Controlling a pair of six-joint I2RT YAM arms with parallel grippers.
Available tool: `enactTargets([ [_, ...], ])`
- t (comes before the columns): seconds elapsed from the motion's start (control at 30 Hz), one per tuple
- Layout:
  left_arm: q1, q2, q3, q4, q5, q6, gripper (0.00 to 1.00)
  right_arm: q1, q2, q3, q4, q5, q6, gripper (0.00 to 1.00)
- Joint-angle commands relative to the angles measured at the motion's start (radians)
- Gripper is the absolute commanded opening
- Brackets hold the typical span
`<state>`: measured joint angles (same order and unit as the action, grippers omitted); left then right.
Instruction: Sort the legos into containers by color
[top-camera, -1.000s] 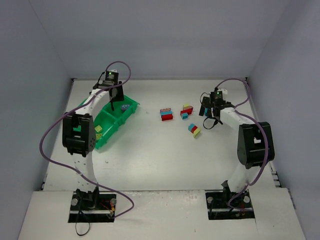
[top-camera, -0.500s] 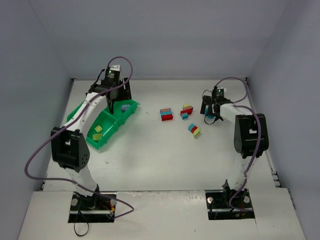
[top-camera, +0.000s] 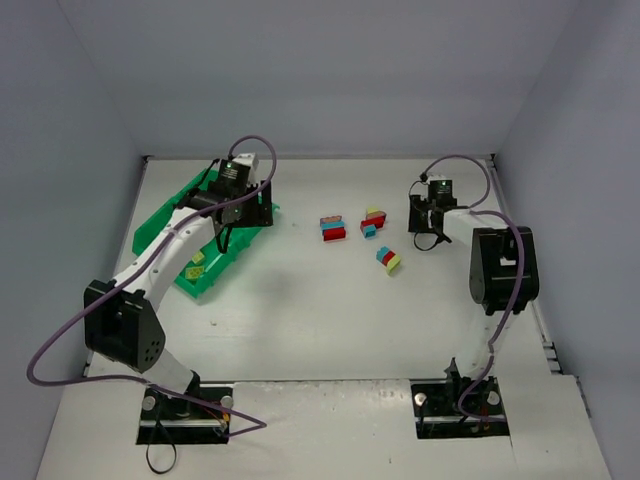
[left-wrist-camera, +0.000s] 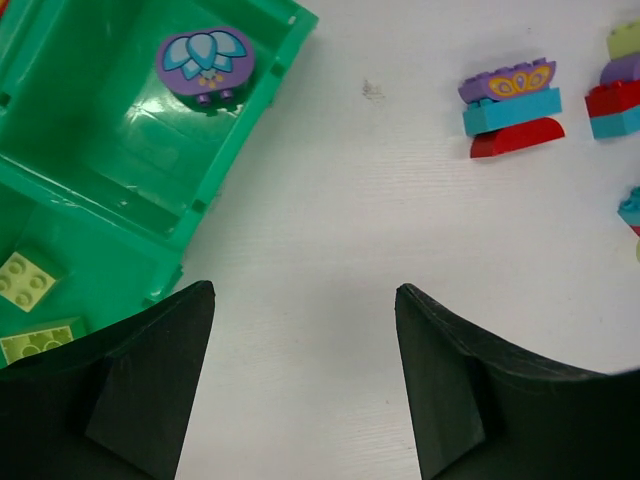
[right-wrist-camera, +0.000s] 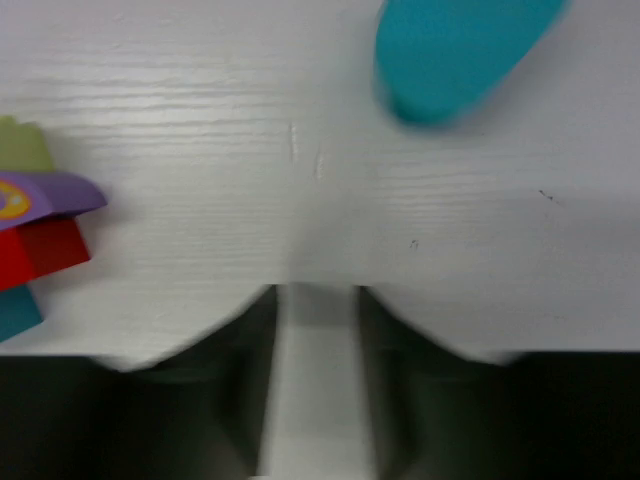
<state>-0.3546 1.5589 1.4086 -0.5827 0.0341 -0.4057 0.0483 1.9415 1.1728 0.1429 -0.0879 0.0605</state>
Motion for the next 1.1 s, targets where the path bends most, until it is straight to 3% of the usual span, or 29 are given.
enactTargets([
  [0.0, -0.047, -0.056, 0.029, 0.020, 0.007, -0.025, 0.67, 0.018, -0.163, -0.013, 0.058, -0.081, -0.037, 0.03],
  [0.1, -0.064, -0.051, 0.065, 0.021, 0.065, -0.067, 0.67, 0.083, -0.280, -0.038, 0.064, -0.122, -0.063, 0.00],
  [0.23, -0.072, -0.049, 0.124, 0.058, 0.162, -0.148, 0.67, 0.244, -0.447, -0.064, 0.040, -0.027, -0.152, 0.00],
  [0.3, -0.076, -0.049, 0.131, 0.060, 0.170, -0.153, 0.67, 0.243, -0.479, -0.070, 0.038, -0.001, -0.148, 0.00],
  [0.43, -0.086, -0.068, 0.121, 0.064, 0.170, -0.170, 0.67, 0.228, -0.484, -0.073, 0.044, 0.158, -0.120, 0.28],
  [0.47, -0.084, -0.082, 0.113, 0.063, 0.168, -0.171, 0.67, 0.217, -0.474, -0.062, 0.044, 0.196, -0.105, 0.44],
  [0.73, -0.084, -0.187, -0.003, 0.018, 0.086, -0.131, 0.67, 0.107, -0.276, 0.071, 0.037, 0.277, 0.093, 0.82],
  [0.87, -0.084, -0.224, -0.045, 0.007, 0.070, -0.125, 0.67, 0.055, -0.141, 0.171, 0.037, 0.278, 0.145, 0.89],
  [1.07, -0.086, -0.263, -0.094, -0.006, 0.070, -0.124, 0.67, -0.004, 0.100, 0.376, 0.037, 0.289, 0.142, 0.90],
])
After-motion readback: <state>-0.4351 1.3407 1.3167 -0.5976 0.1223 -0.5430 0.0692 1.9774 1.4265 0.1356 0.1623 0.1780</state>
